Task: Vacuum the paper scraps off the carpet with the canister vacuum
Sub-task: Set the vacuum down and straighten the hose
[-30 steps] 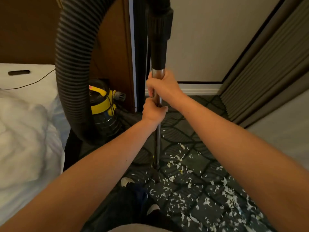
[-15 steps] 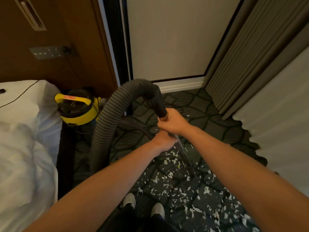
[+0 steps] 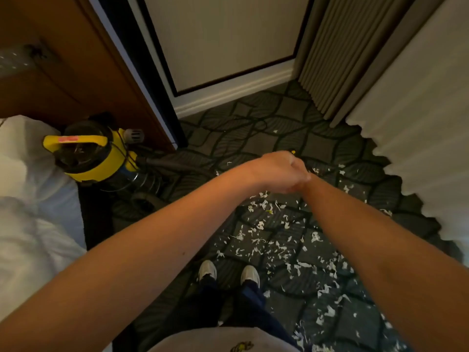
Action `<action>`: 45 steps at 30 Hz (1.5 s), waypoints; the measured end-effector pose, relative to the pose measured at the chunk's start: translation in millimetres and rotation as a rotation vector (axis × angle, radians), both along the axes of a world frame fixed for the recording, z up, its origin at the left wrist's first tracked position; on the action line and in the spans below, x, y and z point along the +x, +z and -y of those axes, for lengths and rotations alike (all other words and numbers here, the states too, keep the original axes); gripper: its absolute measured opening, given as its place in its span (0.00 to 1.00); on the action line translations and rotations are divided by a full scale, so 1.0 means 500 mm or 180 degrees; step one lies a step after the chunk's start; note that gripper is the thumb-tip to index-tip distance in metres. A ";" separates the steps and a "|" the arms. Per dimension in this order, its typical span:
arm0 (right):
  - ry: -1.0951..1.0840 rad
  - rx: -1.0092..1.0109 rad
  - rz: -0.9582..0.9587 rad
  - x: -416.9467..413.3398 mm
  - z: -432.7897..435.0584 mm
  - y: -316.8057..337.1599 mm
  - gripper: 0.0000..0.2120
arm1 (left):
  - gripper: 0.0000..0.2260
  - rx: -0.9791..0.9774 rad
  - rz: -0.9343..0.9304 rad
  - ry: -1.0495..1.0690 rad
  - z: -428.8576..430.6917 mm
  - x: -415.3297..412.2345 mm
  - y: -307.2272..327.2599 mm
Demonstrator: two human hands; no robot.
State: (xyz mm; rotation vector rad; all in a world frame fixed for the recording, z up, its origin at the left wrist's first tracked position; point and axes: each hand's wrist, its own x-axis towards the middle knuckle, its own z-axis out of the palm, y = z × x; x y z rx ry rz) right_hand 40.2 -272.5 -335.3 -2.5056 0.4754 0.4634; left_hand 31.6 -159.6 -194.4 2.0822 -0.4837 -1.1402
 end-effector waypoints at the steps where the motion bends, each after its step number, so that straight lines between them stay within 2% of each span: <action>1: 0.0110 -0.0065 0.0128 -0.005 0.006 -0.018 0.25 | 0.05 -0.0080 0.0092 0.0140 0.009 0.009 0.008; 2: 0.0268 -0.0053 0.0151 -0.011 0.010 -0.026 0.25 | 0.03 -0.0154 0.0343 0.0247 0.017 0.017 0.014; 3: 0.0224 0.0071 -0.0151 -0.019 0.009 -0.012 0.22 | 0.03 -0.0169 0.0631 0.0277 0.024 0.032 0.009; 5: 0.0499 -0.0573 -0.0293 -0.032 0.010 -0.018 0.15 | 0.08 0.0250 0.0930 0.0184 0.026 0.065 -0.029; 6: 0.0610 -0.0654 -0.0357 -0.040 0.014 -0.023 0.14 | 0.12 0.0596 0.0934 0.0088 0.024 0.074 -0.047; 8: 0.0553 -0.0550 -0.0497 -0.053 0.007 -0.046 0.17 | 0.18 0.1046 0.0388 -0.0018 0.015 0.078 -0.095; 10: 0.0593 -0.0413 -0.0591 -0.070 0.000 -0.071 0.18 | 0.14 0.1195 -0.0416 0.0039 0.007 0.062 -0.127; 12: 0.0581 -0.0284 -0.0700 -0.092 -0.015 -0.092 0.18 | 0.10 0.1336 -0.0723 -0.0007 0.003 0.049 -0.155; 14: 0.0374 -0.0012 -0.0661 -0.110 -0.028 -0.123 0.19 | 0.09 0.1432 -0.0788 -0.0049 -0.002 0.041 -0.176; 16: -0.0351 0.0515 -0.0597 -0.125 -0.045 -0.146 0.24 | 0.08 0.1382 -0.0863 0.0062 -0.007 0.045 -0.190; 18: -0.2042 0.1447 -0.0402 -0.125 -0.063 -0.140 0.26 | 0.06 0.1364 -0.0896 0.0098 -0.018 0.051 -0.198; 20: -0.3864 0.2968 -0.0454 -0.117 -0.078 -0.125 0.18 | 0.06 0.1423 -0.0943 -0.0049 -0.032 0.054 -0.213; 21: -0.4318 0.3721 -0.0605 -0.111 -0.087 -0.121 0.14 | 0.07 0.1467 -0.0988 -0.0121 -0.040 0.054 -0.219; 22: -0.4538 0.4153 -0.0774 -0.107 -0.097 -0.123 0.16 | 0.07 0.1486 -0.1030 -0.0166 -0.051 0.054 -0.225; 23: -0.4614 0.4254 -0.0963 -0.100 -0.111 -0.131 0.19 | 0.07 0.1469 -0.1070 -0.0178 -0.063 0.057 -0.233; 25: -0.4455 0.3772 -0.1238 -0.076 -0.151 -0.150 0.18 | 0.08 0.1414 -0.1076 -0.0196 -0.092 0.071 -0.250; 28: -0.4142 0.2935 -0.1114 -0.028 -0.221 -0.177 0.11 | 0.11 0.1356 -0.0902 -0.0353 -0.154 0.120 -0.272; 33: -0.4222 0.2401 -0.0786 0.050 -0.371 -0.170 0.01 | 0.11 0.0985 -0.0833 -0.0028 -0.317 0.246 -0.294; 36: -0.4352 0.2472 -0.0682 0.105 -0.462 -0.159 0.06 | 0.06 0.0821 -0.0822 0.0229 -0.440 0.319 -0.303; 40: -0.4402 0.2718 -0.0581 0.206 -0.574 -0.166 0.08 | 0.08 0.0857 -0.0885 0.0479 -0.568 0.402 -0.339; 45: -0.4434 0.2761 -0.0663 0.320 -0.728 -0.185 0.02 | 0.10 0.0819 -0.0868 0.0818 -0.674 0.475 -0.379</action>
